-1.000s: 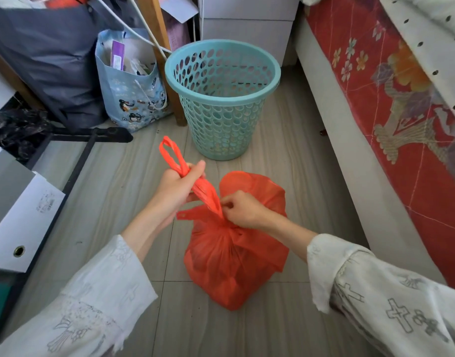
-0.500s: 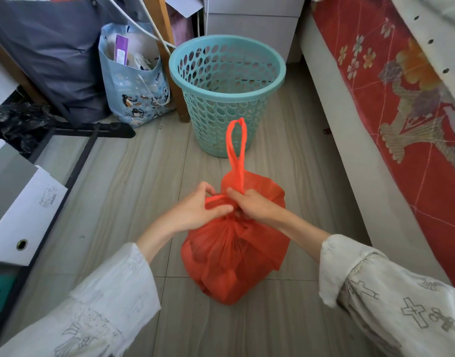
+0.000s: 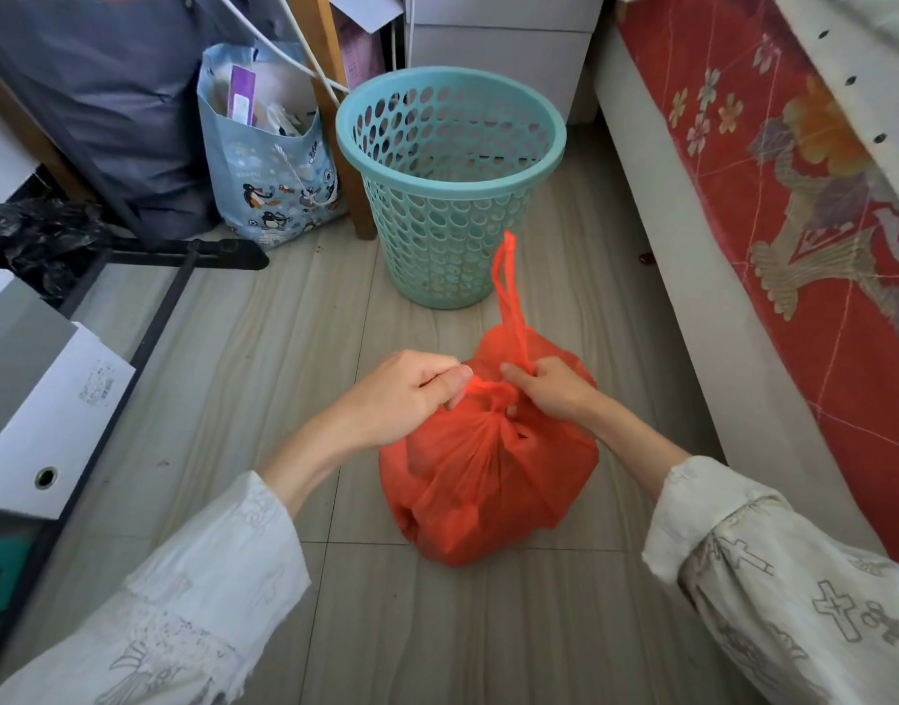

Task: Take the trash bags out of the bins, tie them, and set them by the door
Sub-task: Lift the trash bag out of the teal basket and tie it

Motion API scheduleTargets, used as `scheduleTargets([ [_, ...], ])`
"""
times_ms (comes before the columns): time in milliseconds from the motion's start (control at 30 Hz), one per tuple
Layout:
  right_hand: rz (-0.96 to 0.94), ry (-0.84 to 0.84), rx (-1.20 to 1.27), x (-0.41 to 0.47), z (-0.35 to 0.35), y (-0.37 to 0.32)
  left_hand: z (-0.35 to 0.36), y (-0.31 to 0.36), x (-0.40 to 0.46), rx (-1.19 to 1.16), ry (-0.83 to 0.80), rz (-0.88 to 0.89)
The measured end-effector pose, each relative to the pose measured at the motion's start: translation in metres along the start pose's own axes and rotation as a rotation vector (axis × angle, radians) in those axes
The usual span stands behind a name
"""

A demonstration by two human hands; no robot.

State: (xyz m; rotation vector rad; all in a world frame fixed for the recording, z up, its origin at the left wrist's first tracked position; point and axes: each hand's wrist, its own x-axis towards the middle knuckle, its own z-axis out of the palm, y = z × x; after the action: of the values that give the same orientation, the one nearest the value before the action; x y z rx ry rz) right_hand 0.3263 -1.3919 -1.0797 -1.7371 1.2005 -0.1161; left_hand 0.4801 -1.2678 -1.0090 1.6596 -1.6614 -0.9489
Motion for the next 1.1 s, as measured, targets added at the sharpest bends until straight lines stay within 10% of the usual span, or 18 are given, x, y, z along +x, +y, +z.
scheduleTargets([
  [467,-0.022,-0.153,0.445,-0.010,-0.001,0.002,0.013,-0.013,0.000,0.118,-0.379,0.030],
  [600,0.001,-0.250,0.549,-0.017,-0.001,0.007,0.006,-0.025,0.005,-0.327,-0.089,-0.131],
  [1100,-0.143,-0.438,0.639,-0.027,-0.004,-0.021,0.039,-0.051,0.015,-0.004,0.273,0.044],
])
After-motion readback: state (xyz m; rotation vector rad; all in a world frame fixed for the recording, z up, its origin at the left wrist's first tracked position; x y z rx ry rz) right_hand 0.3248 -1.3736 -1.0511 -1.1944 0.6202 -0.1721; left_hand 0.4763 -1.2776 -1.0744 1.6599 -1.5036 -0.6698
